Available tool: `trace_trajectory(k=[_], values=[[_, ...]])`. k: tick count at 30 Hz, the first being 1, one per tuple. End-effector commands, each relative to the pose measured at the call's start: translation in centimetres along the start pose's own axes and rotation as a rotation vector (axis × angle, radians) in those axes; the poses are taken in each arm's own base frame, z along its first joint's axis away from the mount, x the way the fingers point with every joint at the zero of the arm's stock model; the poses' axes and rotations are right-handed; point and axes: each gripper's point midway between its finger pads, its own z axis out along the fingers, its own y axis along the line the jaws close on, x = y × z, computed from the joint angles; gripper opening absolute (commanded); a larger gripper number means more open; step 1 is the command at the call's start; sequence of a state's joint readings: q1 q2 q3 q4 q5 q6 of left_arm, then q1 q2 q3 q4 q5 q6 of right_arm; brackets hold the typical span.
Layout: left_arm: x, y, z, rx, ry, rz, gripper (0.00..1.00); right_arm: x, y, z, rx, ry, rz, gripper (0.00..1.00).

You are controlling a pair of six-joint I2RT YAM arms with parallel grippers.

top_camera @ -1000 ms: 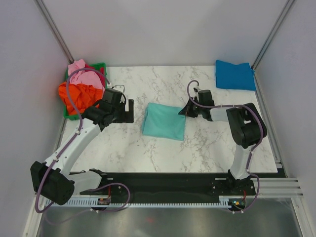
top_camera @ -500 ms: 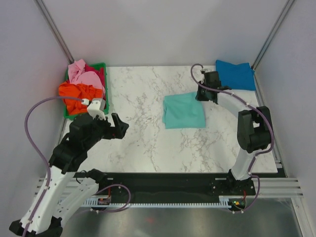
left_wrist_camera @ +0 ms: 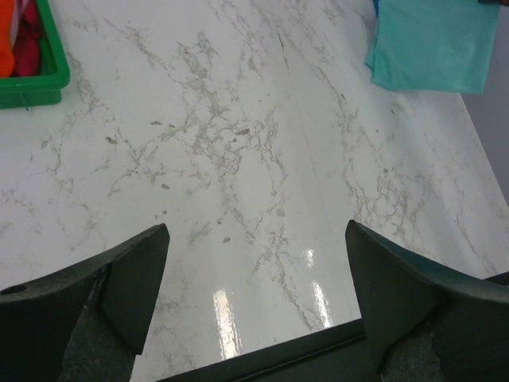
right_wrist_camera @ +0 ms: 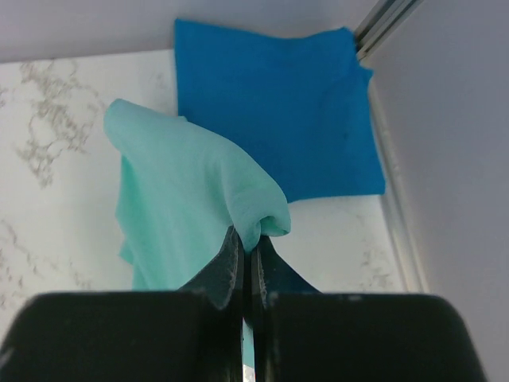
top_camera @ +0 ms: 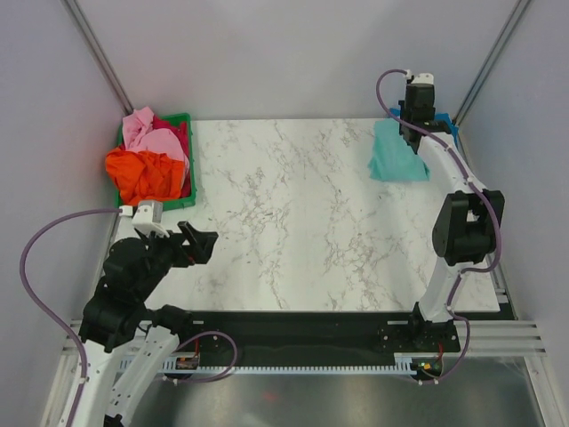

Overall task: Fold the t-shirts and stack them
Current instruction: Neatly place the folded tshirt to the corner

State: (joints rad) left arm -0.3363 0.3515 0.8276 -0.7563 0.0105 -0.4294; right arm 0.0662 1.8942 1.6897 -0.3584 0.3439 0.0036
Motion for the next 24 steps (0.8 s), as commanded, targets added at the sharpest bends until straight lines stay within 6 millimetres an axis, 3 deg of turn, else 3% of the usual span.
trace_trajectory(k=[1, 3, 4, 5, 10, 19, 24], values=[[0.2, -0.3, 0.9, 0.004, 0.024, -0.038, 1.0, -4.8, -2.5, 0.7, 0.125, -0.124, -0.068, 0.0], [0.4, -0.4, 1.1, 0.009, 0.04, -0.037, 1.0, -4.7, -3.2, 2.4, 0.152, -0.116, -0.089, 0.0], [0.5, -0.3, 1.3, 0.003, 0.046, -0.036, 1.0, -5.8, -3.6, 2.7, 0.162, -0.137, -0.08, 0.0], [0.5, -0.2, 1.4, -0.004, 0.048, -0.038, 1.0, -5.3, -3.6, 3.7, 0.16, -0.126, -0.081, 0.0], [0.6, 0.0, 1.7, -0.017, 0.059, -0.042, 1.0, -7.1, -3.7, 4.9, 0.154, -0.178, -0.07, 0.0], [0.6, 0.2, 1.8, -0.024, 0.065, -0.044, 1.0, -12.4, -5.3, 2.9, 0.178, -0.298, -0.045, 0.0], [0.9, 0.2, 2.2, -0.025, 0.085, -0.045, 1.0, -13.7, -5.6, 2.3, 0.182, -0.317, -0.052, 0.0]])
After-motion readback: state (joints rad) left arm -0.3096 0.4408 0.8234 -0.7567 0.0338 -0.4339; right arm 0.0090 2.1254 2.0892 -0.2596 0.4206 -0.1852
